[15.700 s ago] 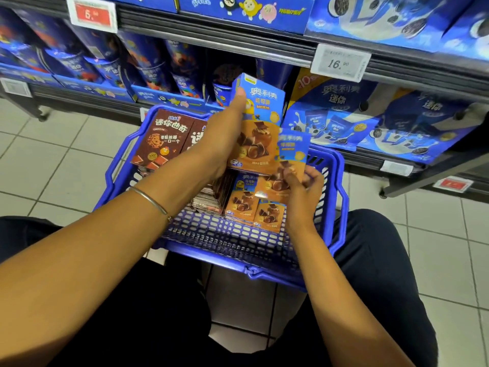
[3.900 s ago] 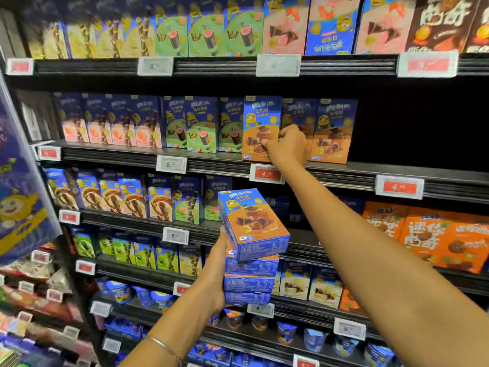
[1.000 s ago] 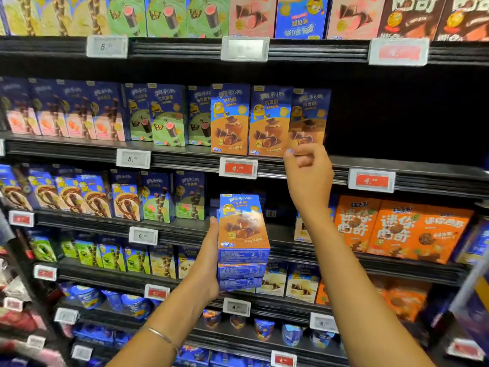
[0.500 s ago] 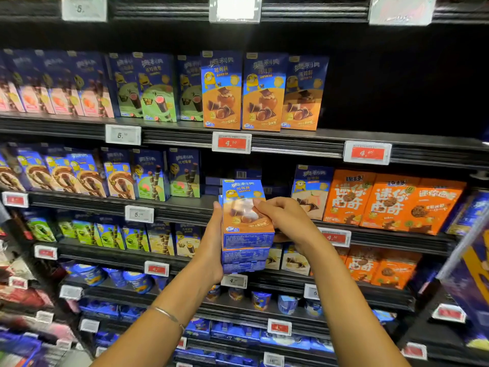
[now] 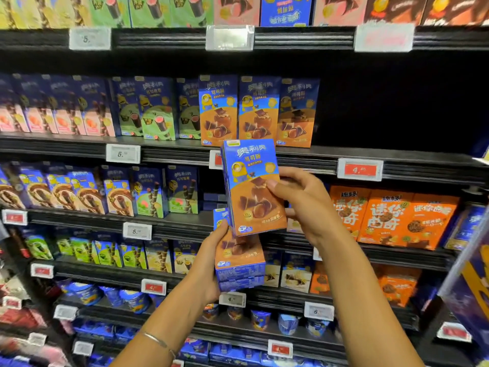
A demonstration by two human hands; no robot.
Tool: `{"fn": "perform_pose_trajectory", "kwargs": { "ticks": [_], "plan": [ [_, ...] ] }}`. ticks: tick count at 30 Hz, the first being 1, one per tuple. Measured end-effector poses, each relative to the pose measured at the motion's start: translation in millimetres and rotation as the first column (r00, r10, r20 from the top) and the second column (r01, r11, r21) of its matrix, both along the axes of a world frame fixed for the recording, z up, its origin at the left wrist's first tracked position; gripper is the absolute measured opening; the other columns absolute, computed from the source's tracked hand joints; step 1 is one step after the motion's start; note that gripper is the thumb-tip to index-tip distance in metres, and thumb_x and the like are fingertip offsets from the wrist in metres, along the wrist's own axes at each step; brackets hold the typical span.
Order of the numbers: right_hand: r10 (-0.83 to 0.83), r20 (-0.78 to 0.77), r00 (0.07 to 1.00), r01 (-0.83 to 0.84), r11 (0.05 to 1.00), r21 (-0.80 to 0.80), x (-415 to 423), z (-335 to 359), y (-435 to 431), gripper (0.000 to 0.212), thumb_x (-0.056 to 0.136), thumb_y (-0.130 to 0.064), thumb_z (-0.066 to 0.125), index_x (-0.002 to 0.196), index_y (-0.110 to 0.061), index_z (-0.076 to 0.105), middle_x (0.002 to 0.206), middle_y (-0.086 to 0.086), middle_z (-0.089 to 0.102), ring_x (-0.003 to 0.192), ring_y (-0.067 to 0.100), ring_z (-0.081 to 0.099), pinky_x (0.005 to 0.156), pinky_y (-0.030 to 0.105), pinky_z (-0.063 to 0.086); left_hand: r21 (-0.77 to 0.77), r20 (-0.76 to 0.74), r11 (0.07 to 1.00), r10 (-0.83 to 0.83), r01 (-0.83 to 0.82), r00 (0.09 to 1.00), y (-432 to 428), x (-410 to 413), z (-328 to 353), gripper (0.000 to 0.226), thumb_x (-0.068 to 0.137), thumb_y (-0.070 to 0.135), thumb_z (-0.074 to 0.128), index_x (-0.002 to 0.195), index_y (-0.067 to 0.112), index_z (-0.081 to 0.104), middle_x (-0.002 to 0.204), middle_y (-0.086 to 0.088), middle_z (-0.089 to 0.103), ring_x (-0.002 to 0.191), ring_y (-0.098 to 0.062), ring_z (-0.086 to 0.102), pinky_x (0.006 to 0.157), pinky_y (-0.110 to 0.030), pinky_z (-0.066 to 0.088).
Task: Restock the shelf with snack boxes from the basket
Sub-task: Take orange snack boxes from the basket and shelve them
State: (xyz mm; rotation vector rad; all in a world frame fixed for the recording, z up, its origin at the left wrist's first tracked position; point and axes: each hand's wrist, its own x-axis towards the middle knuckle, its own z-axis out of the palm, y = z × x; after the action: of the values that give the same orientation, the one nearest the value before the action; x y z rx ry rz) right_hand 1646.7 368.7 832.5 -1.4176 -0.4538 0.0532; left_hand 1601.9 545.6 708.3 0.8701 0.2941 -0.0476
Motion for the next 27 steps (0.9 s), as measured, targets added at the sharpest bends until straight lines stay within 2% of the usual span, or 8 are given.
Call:
{"fn": "perform_pose_trajectory", "kwargs": {
  "ticks": [2,4,7,11,17,20,24,27],
  "plan": [
    [-0.064,0.062,0.996,0.059,0.995,0.08,5,24,-3,0.022,0.093,-0.013,0.072,0.114,-0.018,0.066,0.101,0.002,0.078,0.084,0.014,0.077,0.058,0.026,0.058,0.007,0.003,1.0,0.004,-0.004,1.0,2,-1,1,0.046,0.092,0.054,0.07,0.094,0.012,0.088,0.112,-0.021,0.08,0.084,-0.037,0.08,0.086,-0.054,0.063],
    [-0.199,0.15,0.968,0.185,0.977,0.105,14,45,-5,0.027,0.093,-0.014,0.072,0.118,-0.015,0.063,0.107,0.004,0.076,0.089,0.013,0.076,0.063,0.026,0.06,0.024,0.022,1.0,0.016,-0.016,1.0,3,-3,5,0.047,0.086,0.055,0.073,0.096,0.012,0.088,0.112,-0.02,0.08,0.085,-0.037,0.081,0.079,-0.052,0.066],
    [-0.44,0.282,0.853,0.408,0.898,0.165,36,65,-10,0.033,0.091,-0.011,0.074,0.122,-0.01,0.061,0.115,0.006,0.072,0.098,0.01,0.073,0.074,0.026,0.06,0.038,0.088,0.998,0.04,-0.044,0.995,5,-6,11,0.044,0.081,0.053,0.076,0.097,0.014,0.088,0.115,-0.018,0.08,0.087,-0.036,0.082,0.067,-0.046,0.067],
    [-0.6,0.292,0.744,0.56,0.8,0.216,71,79,-13,0.03,0.091,-0.014,0.073,0.118,-0.01,0.061,0.115,0.004,0.07,0.104,0.012,0.069,0.091,0.04,0.059,0.071,0.149,0.995,0.054,-0.065,0.987,5,-8,22,0.037,0.082,0.051,0.076,0.098,0.02,0.088,0.115,-0.015,0.081,0.09,-0.033,0.082,0.066,-0.043,0.065],
    [-0.667,0.287,0.688,0.66,0.739,0.135,109,75,-5,0.03,0.093,-0.018,0.071,0.12,-0.013,0.059,0.11,-0.007,0.064,0.098,0.004,0.063,0.092,0.036,0.058,0.233,0.305,0.963,0.063,-0.139,0.95,6,-10,47,0.036,0.085,0.042,0.082,0.108,0.014,0.083,0.111,-0.017,0.081,0.088,-0.031,0.081,0.069,-0.04,0.066],
    [-0.655,0.335,0.677,0.675,0.734,0.072,115,70,-4,0.028,0.095,-0.02,0.07,0.119,-0.013,0.057,0.1,-0.014,0.056,0.092,0.006,0.06,0.087,0.036,0.059,0.281,0.402,0.933,0.1,-0.226,0.91,8,-5,65,0.054,0.084,0.041,0.072,0.125,0.004,0.069,0.111,-0.019,0.079,0.085,-0.028,0.08,0.07,-0.038,0.065],
    [-0.621,0.379,0.686,0.673,0.739,-0.007,119,70,-6,0.034,0.093,-0.023,0.071,0.122,-0.014,0.055,0.11,-0.005,0.061,0.1,0.013,0.063,0.085,0.037,0.058,0.308,0.536,0.894,0.12,-0.326,0.836,17,6,102,0.041,0.087,0.04,0.067,0.114,0.009,0.073,0.1,-0.012,0.082,0.081,-0.023,0.081,0.069,-0.035,0.066],
    [-0.579,0.368,0.728,0.64,0.766,-0.06,120,72,-8,0.053,0.088,-0.027,0.076,0.131,-0.012,0.049,0.126,0.007,0.06,0.112,0.02,0.063,0.09,0.037,0.056,0.32,0.61,0.862,0.13,-0.394,0.782,26,14,131,0.038,0.091,0.038,0.062,0.115,0.01,0.071,0.098,-0.007,0.083,0.082,-0.021,0.081,0.069,-0.035,0.066]
  ]
}}
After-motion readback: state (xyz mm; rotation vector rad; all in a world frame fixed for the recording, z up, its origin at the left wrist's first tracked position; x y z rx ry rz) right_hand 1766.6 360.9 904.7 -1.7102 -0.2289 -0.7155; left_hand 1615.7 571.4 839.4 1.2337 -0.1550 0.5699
